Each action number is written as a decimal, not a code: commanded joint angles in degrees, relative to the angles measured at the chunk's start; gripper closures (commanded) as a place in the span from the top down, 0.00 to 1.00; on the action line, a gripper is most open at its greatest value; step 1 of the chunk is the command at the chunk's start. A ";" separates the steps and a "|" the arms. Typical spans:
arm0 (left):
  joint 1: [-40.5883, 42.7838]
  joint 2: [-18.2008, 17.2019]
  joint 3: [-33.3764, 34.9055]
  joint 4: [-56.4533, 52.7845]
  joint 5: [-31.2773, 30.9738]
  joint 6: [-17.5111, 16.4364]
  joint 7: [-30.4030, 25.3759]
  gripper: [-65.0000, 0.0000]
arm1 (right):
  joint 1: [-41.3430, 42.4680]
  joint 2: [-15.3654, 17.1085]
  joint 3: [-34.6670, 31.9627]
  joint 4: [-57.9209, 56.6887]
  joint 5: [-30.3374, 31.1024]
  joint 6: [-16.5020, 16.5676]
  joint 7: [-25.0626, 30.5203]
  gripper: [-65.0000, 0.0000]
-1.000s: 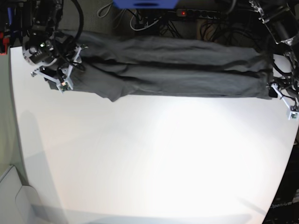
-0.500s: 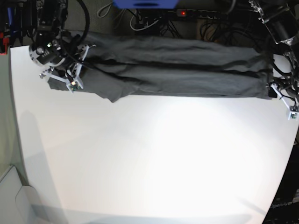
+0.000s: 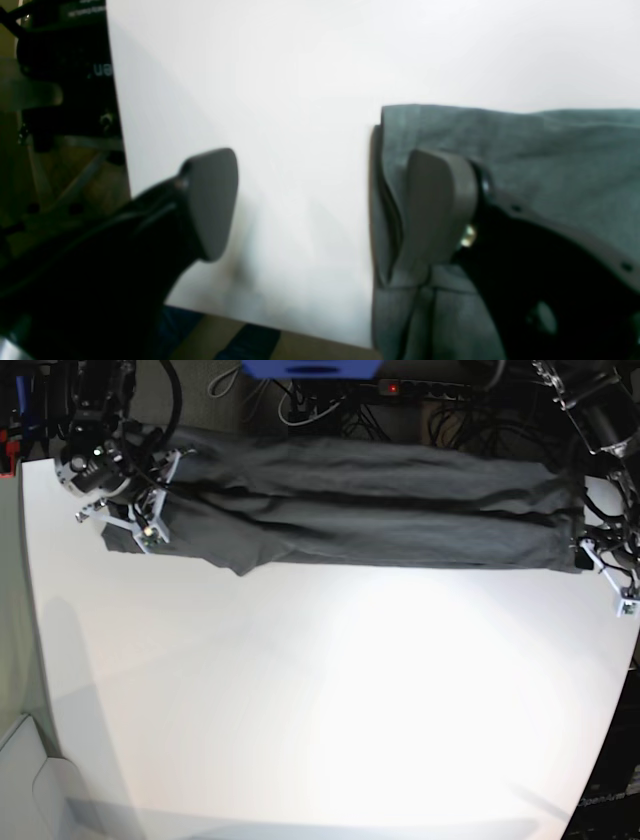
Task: Layout the t-shirt on the table in an organized manner, then fold the t-shirt properly
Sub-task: 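Hold the strip end with the right gripper and tuck it inward, then grasp the opposite strip end with the left gripper, then fold the strip end with the left gripper toward the right gripper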
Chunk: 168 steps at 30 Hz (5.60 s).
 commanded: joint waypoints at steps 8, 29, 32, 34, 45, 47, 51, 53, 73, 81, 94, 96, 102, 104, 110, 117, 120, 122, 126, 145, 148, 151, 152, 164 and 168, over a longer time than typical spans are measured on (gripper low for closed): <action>-1.00 -1.21 -0.27 0.87 -0.01 -0.02 -0.77 0.79 | -1.34 -1.83 8.11 5.11 0.16 -0.21 -0.04 0.00; 1.73 -1.12 -0.27 1.04 -0.45 -0.37 -0.06 0.79 | -3.54 -5.52 8.55 3.00 -0.01 -0.21 -0.04 0.00; 3.22 -0.33 -0.27 1.04 -1.07 -0.37 -0.06 0.79 | -2.57 -5.52 8.46 0.98 -0.01 -0.21 -0.04 0.00; 4.63 0.37 -0.80 1.57 -3.88 -0.37 -0.06 0.79 | -2.39 -5.52 8.46 -0.34 -0.01 -0.21 -0.04 0.00; 5.60 -0.51 -12.05 1.57 -15.84 -3.31 8.37 0.79 | -2.92 -5.52 6.79 -1.04 -0.01 -0.21 3.83 0.00; 5.42 -0.68 -12.58 1.57 -15.84 -3.31 9.52 0.79 | -2.92 -5.52 6.00 -1.04 -0.01 -0.21 3.83 0.00; 5.33 -0.68 -12.84 1.92 -17.15 -3.31 11.63 0.79 | -2.92 -5.52 4.15 -1.04 -0.01 -0.21 3.83 0.00; 5.51 -0.68 -13.98 2.89 -19.88 -3.31 12.68 0.79 | -2.92 -5.52 3.80 -1.13 -0.10 -0.21 3.83 0.00; 3.93 2.57 -18.73 2.89 -31.13 -3.31 17.61 0.79 | -2.39 -5.44 2.66 -1.22 -0.10 -0.21 3.83 0.00; 1.38 4.68 -16.80 2.89 -20.93 -3.31 17.61 0.79 | -2.57 -5.44 2.66 -1.22 -0.10 -0.21 3.83 0.00; 1.73 5.21 -16.71 -5.20 -20.58 -3.31 11.63 0.79 | -2.66 -5.35 2.75 -1.22 -0.10 -0.21 3.83 0.00; 1.73 5.21 -16.53 -7.40 -20.58 -3.31 10.40 0.79 | -2.66 -5.35 2.75 -1.22 -0.10 -0.21 3.83 0.00; 1.99 5.21 -12.93 -8.01 -20.58 -3.31 9.08 0.73 | -2.83 -5.35 2.75 -1.22 -0.10 -0.21 3.83 0.00; 1.99 5.21 -12.84 -7.92 -20.58 -3.31 9.43 0.62 | -2.83 -5.35 2.92 -1.22 -0.10 -0.21 3.83 0.00; 2.26 5.12 -12.84 -8.01 -20.58 -3.31 9.52 0.22 | -2.83 -5.35 3.01 -1.22 -0.10 -0.21 3.83 0.00; 2.70 3.89 -12.75 -7.66 -20.49 -3.31 9.61 0.00 | -2.83 -5.35 2.92 -1.22 -0.10 -0.21 3.74 0.00; 2.34 2.48 -12.75 -6.16 -20.58 -3.31 9.78 0.00 | -2.83 -5.35 2.92 -1.22 -0.10 -0.21 3.83 0.00; 2.17 2.13 -12.75 -3.35 -20.58 -3.31 11.36 0.00 | -2.83 -5.35 2.83 -1.22 -0.10 -0.21 3.83 0.00; 1.11 2.48 -12.75 6.50 -20.76 -3.31 15.58 0.00 | -2.57 -5.35 2.83 -1.22 -0.10 -0.21 3.83 0.00; -4.60 10.83 -6.60 17.66 -21.02 1.21 22.18 0.00 | 6.31 -1.92 2.66 -17.39 -0.10 -0.21 4.01 0.00; -5.57 13.47 -6.51 18.45 -21.20 4.29 22.70 0.00 | 7.81 -1.22 2.66 -19.24 -0.10 -0.21 4.01 0.00; -4.78 16.55 -4.31 22.32 -20.76 6.05 22.70 0.00 | 8.16 -0.95 2.66 -20.03 -0.10 -0.21 4.01 0.00; -4.07 17.52 -3.00 23.81 -20.58 6.75 22.53 0.00 | 8.16 -0.95 2.66 -20.03 -0.19 -0.21 4.01 0.00; 4.28 30.00 6.06 38.76 -20.67 28.47 21.12 0.00 | 8.95 -1.04 2.66 -19.77 -0.19 -0.21 3.92 0.00; 8.59 31.04 8.70 39.37 -20.93 35.50 12.95 0.00 | 9.04 -0.95 2.66 -19.94 -0.19 -0.21 3.92 0.00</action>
